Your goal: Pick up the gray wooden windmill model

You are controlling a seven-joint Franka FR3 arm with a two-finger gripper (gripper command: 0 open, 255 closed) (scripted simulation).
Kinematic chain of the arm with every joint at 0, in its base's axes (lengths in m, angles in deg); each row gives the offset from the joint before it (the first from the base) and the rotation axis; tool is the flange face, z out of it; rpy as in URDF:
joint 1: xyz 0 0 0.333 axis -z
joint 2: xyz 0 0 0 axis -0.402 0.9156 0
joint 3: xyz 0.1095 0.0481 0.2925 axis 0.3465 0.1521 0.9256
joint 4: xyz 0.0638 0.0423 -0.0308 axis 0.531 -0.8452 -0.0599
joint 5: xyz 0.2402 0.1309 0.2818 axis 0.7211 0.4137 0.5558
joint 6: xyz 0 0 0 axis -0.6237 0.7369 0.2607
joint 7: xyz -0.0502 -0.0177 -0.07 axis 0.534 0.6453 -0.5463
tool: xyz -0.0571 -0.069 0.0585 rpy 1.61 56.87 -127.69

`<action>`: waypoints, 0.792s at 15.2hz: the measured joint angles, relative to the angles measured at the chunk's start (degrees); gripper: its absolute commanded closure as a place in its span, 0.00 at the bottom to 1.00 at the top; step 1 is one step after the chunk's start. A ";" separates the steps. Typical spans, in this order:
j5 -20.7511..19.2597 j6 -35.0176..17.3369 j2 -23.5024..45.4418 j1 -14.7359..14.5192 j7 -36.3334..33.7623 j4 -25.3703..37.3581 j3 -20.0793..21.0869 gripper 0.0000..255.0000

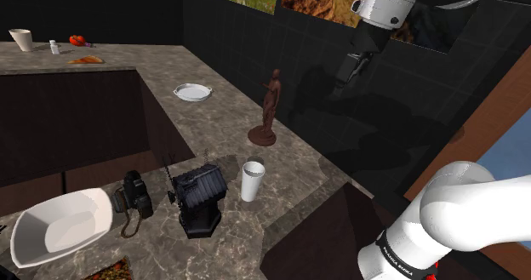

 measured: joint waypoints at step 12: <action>6.05 -20.15 4.60 -2.85 -11.81 -9.63 11.16 0.00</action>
